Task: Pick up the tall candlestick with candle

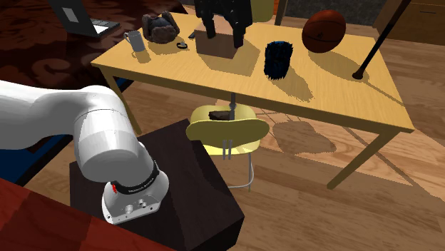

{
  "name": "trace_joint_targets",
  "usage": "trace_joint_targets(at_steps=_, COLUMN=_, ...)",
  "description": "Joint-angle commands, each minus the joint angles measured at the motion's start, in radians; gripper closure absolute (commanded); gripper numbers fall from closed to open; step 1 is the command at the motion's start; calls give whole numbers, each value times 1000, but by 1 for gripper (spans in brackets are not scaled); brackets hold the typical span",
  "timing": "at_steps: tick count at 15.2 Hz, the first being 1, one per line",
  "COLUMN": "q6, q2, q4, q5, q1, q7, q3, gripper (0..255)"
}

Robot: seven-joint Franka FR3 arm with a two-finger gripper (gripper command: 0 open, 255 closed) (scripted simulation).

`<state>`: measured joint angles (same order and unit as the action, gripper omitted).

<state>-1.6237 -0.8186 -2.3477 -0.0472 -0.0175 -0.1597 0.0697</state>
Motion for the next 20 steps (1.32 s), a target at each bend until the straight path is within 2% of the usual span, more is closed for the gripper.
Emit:
trace_joint_targets(at_steps=1, q6=0, q2=0, q4=0, q5=0, q1=0, q7=0, q3=0, gripper=0)
trace_joint_targets(at_steps=11, q6=-242, q2=256, q4=-83, q5=22, q1=-18, q7=95, q3=100, gripper=0)
trace_joint_targets(at_steps=20, q6=-441, q2=569, q4=-62, q5=-10, q1=-21, q7=200, q3=184, gripper=0)
